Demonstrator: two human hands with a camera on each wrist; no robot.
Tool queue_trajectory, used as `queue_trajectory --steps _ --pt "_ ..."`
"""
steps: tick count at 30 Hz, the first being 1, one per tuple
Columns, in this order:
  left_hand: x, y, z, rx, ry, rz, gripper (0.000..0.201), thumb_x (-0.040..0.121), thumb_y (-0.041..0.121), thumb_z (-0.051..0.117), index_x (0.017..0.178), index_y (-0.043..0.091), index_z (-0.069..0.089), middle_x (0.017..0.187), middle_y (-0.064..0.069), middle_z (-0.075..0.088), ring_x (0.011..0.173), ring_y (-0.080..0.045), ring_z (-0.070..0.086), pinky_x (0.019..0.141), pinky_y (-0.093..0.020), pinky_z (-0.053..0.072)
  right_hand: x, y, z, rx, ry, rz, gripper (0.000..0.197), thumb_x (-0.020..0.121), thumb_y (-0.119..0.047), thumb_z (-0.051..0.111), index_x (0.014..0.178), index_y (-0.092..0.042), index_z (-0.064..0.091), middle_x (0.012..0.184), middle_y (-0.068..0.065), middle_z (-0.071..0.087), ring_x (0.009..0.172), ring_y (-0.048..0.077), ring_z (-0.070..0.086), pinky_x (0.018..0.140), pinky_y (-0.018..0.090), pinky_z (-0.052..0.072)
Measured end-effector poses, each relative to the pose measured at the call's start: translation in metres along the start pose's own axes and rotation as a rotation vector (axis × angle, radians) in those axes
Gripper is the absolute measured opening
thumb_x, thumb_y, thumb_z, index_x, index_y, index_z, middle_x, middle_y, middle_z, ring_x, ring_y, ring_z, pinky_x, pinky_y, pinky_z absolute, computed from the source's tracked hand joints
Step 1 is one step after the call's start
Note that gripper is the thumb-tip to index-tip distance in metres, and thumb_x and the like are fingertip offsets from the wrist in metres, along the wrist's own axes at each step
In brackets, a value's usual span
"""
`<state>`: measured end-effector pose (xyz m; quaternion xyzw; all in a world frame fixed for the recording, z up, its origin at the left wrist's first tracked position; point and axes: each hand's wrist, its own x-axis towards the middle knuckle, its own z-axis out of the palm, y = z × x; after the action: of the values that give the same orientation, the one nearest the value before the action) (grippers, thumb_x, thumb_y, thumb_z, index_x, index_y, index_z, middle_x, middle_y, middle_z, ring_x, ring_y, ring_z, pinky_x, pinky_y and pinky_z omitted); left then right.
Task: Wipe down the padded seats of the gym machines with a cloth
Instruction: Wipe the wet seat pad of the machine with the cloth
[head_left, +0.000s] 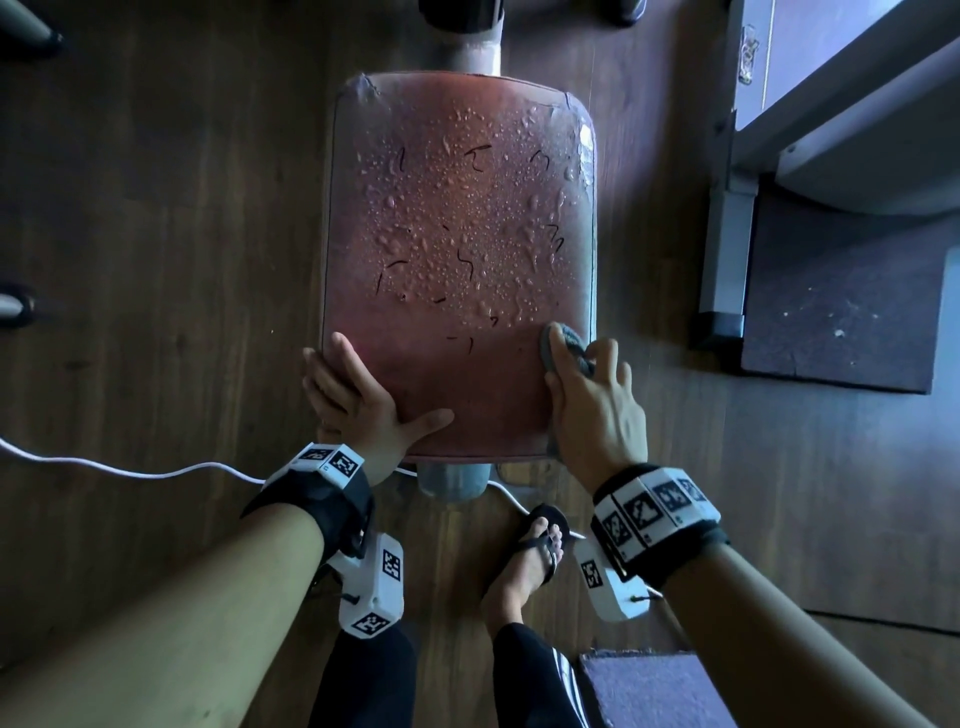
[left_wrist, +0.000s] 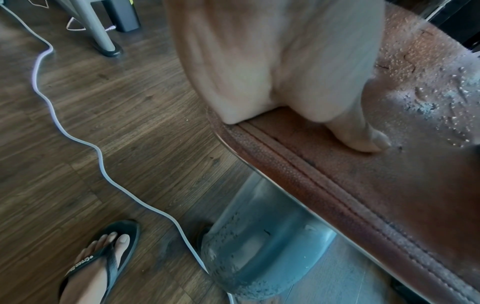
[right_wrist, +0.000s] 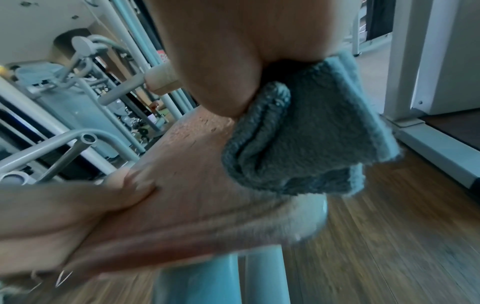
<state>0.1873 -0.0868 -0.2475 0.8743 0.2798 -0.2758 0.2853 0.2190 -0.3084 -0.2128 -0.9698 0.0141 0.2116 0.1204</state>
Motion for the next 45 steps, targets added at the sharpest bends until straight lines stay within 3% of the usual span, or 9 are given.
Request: queue_trajectory --steps 5,13,17,21,28,36,40,42,45 --pt "0.001 -0.002 0.003 0.029 0.016 -0.001 0.154 0.037 0.086 0.056 0.149 0.021 -0.027 0.157 -0.019 -0.025 0.146 -0.046 -0.008 0.113 -0.061 0.016 0.034 -0.005 -0.005 0.013 0.059 0.037 0.048 0.102 -0.037 0.037 0.149 -0.037 0.027 0.132 0.011 0.035 0.109 0.033 0.044 0.07 0.04 0.047" --pt "0.001 -0.003 0.001 -0.004 -0.007 0.017 0.153 0.038 0.089 0.054 0.148 0.023 -0.03 0.156 -0.017 -0.031 0.146 -0.042 -0.014 0.114 -0.061 0.011 -0.003 -0.003 0.001 0.015 -0.029 -0.008 0.048 0.103 -0.039 0.035 0.15 -0.037 0.028 0.127 0.009 0.035 0.104 0.03 0.044 0.063 0.035 0.041" --pt "0.002 -0.007 0.005 0.009 0.015 0.039 0.153 0.038 0.093 0.051 0.147 0.024 -0.031 0.156 -0.019 -0.029 0.146 -0.045 -0.013 0.114 -0.06 0.01 0.019 -0.009 -0.007 0.003 -0.025 -0.066 0.047 0.102 -0.038 0.037 0.149 -0.035 0.029 0.129 0.01 0.035 0.106 0.032 0.045 0.066 0.039 0.046" --pt "0.002 -0.007 0.007 0.087 0.058 0.037 0.153 0.035 0.095 0.041 0.15 0.017 -0.026 0.157 -0.024 -0.021 0.146 -0.048 -0.004 0.115 -0.058 0.016 0.05 -0.024 -0.011 -0.022 -0.019 -0.15 0.047 0.103 -0.039 0.035 0.15 -0.034 0.028 0.133 0.01 0.034 0.112 0.032 0.044 0.066 0.036 0.041" --pt "0.002 -0.006 0.007 0.122 0.057 0.037 0.153 0.036 0.095 0.039 0.15 0.016 -0.025 0.157 -0.025 -0.019 0.145 -0.049 0.0 0.114 -0.058 0.019 0.039 -0.024 -0.006 -0.036 -0.018 -0.18 0.048 0.103 -0.038 0.038 0.15 -0.033 0.029 0.13 0.013 0.036 0.115 0.032 0.044 0.068 0.041 0.051" --pt "0.002 -0.009 0.006 0.001 0.032 0.052 0.152 0.043 0.089 0.059 0.147 0.025 -0.031 0.156 -0.018 -0.03 0.146 -0.045 -0.012 0.115 -0.059 0.007 0.015 -0.019 -0.002 -0.033 -0.077 -0.225 0.048 0.102 -0.037 0.04 0.149 -0.032 0.032 0.125 0.012 0.038 0.109 0.033 0.048 0.07 0.045 0.057" --pt "0.001 -0.008 0.008 0.002 0.048 0.042 0.152 0.039 0.09 0.054 0.147 0.024 -0.03 0.156 -0.019 -0.029 0.146 -0.045 -0.011 0.116 -0.058 0.009 0.025 -0.022 -0.003 -0.037 -0.065 -0.241 0.047 0.101 -0.039 0.04 0.148 -0.036 0.033 0.123 0.01 0.038 0.103 0.032 0.049 0.069 0.041 0.054" --pt "0.001 -0.007 0.008 0.027 0.063 0.032 0.152 0.038 0.09 0.051 0.148 0.022 -0.029 0.157 -0.02 -0.026 0.146 -0.046 -0.008 0.116 -0.057 0.011 0.034 -0.026 -0.001 -0.023 -0.056 -0.238 0.047 0.102 -0.039 0.039 0.148 -0.038 0.032 0.123 0.01 0.038 0.103 0.032 0.049 0.068 0.037 0.047" --pt "0.001 -0.006 0.008 0.012 0.062 0.026 0.153 0.035 0.09 0.05 0.148 0.024 -0.029 0.157 -0.018 -0.026 0.146 -0.045 -0.008 0.115 -0.059 0.013 0.035 -0.03 0.001 -0.017 -0.054 -0.231 0.046 0.102 -0.037 0.039 0.148 -0.039 0.032 0.126 0.011 0.037 0.104 0.033 0.048 0.069 0.038 0.044"
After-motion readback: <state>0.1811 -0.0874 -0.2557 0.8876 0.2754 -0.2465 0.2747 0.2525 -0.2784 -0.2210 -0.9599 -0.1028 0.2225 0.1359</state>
